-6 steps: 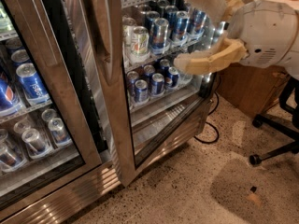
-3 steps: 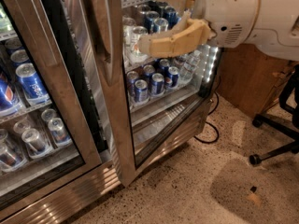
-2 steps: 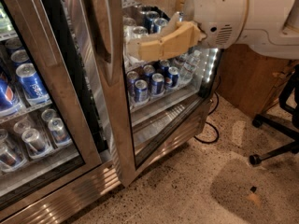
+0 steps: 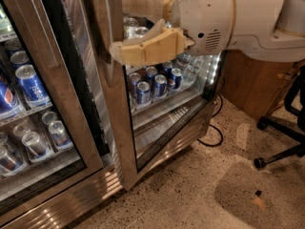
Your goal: Open right fridge door
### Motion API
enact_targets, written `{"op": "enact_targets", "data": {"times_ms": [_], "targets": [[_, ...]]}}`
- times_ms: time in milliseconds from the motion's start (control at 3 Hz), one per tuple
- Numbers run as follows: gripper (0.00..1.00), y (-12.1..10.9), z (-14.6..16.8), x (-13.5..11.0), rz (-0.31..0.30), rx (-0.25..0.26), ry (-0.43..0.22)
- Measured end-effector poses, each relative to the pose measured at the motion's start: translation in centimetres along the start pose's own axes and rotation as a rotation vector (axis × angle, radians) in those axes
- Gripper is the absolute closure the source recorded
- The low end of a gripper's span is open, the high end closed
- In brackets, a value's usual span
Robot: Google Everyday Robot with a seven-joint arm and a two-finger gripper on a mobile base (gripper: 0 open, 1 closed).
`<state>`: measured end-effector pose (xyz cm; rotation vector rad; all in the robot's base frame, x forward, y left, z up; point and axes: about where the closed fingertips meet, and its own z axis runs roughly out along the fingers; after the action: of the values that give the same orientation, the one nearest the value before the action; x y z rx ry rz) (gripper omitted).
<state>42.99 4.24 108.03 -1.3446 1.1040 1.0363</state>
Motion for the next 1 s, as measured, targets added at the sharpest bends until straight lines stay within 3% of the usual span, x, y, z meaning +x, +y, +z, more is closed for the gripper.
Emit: {"op": "enact_targets", "data": {"times_ms": [667, 1000], "targets": [[0.34, 1.08, 1.44, -0.11, 0.027, -0.019, 0.008], [0.54, 0.9, 1.07, -0.05, 0.027, -0.019, 0.008]]}}
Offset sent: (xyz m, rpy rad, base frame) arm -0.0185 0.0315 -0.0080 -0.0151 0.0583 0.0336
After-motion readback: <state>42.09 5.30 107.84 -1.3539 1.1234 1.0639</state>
